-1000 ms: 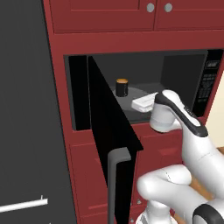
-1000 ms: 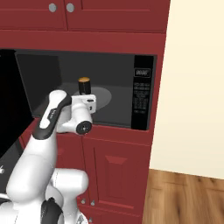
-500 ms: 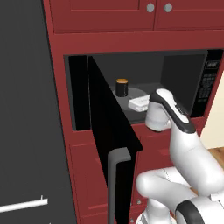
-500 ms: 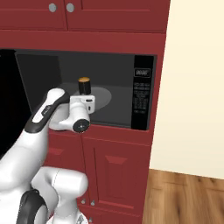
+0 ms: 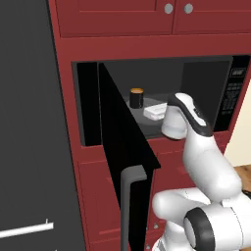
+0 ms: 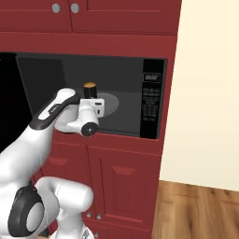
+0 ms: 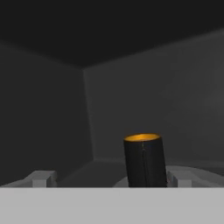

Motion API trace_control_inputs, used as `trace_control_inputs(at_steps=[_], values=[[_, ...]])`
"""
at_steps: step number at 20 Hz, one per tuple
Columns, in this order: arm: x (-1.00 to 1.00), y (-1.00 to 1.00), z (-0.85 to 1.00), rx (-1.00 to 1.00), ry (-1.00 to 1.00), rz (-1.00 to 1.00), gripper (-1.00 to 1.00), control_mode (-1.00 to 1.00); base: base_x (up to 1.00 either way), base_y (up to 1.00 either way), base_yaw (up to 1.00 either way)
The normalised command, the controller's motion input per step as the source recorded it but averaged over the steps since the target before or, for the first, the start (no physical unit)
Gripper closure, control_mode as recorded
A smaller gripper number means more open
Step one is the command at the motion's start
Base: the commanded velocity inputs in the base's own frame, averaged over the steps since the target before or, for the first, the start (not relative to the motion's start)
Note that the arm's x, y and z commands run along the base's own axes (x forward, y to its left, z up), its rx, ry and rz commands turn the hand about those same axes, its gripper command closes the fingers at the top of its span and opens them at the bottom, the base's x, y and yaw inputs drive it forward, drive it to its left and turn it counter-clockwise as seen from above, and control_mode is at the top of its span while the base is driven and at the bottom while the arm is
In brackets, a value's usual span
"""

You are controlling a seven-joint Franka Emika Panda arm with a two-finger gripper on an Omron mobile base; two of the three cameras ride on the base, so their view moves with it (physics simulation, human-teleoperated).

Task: Pick the cup of tea, navigate to the dining table, and place it on the saucer.

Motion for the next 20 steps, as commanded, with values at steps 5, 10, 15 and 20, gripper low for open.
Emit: trace_control_inputs(at_steps=[5, 10, 15, 20], values=[[0.20, -0.02, 0.00, 0.00, 0.00, 0.00, -1.00, -1.00, 0.00, 0.00, 0.00], [0.18, 0.00, -0.02, 0.00, 0.00, 0.00, -1.00, -1.00, 0.00, 0.00, 0.00], [0.22, 0.00, -0.15, 0.00, 0.00, 0.00, -1.00, -1.00, 0.00, 0.00, 0.00], [0.26, 0.00, -0.26, 0.00, 0.00, 0.00, -1.00, -1.00, 0.00, 0.00, 0.00]])
